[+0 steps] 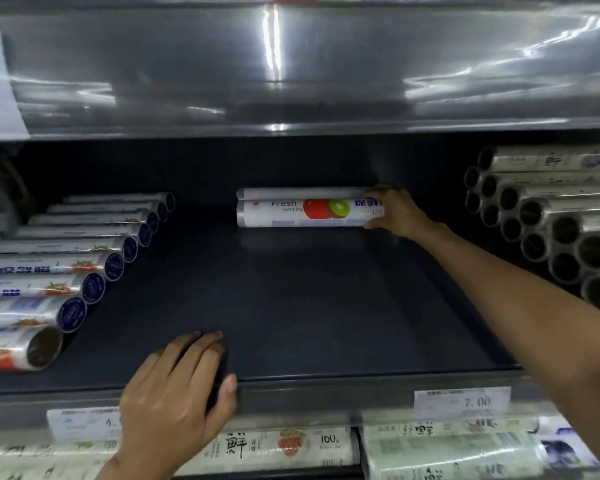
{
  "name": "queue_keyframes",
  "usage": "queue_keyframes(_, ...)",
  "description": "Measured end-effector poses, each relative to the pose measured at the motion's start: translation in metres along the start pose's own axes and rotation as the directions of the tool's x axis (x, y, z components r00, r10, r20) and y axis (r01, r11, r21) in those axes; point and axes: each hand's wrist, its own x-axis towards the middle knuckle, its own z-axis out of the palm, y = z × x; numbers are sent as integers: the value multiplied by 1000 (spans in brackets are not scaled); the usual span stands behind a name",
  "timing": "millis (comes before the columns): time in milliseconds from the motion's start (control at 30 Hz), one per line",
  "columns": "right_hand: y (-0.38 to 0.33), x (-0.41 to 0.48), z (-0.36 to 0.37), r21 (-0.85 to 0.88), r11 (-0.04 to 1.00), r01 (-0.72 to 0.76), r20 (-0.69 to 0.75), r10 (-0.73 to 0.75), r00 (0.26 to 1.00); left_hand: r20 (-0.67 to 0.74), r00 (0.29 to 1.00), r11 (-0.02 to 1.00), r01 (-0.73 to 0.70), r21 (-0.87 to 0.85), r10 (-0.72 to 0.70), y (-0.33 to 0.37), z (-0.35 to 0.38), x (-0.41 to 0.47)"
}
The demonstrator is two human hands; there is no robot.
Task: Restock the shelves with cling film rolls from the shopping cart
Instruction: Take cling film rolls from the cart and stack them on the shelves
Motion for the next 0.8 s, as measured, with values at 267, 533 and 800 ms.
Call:
queue_keyframes(267,20,-14,-9,76,997,15,32,-18,999,5,1000,1000,-2,-19,2,1,0,0)
queue_keyframes(533,21,5,6,2,999,-43,-98,43,994,10,1000,1000,7,-14,-7,2,0,0)
queue_keyframes(800,29,2,-3,78,993,-85,-116,94,989,19,1000,1000,8,-14,-8,0,-1,1)
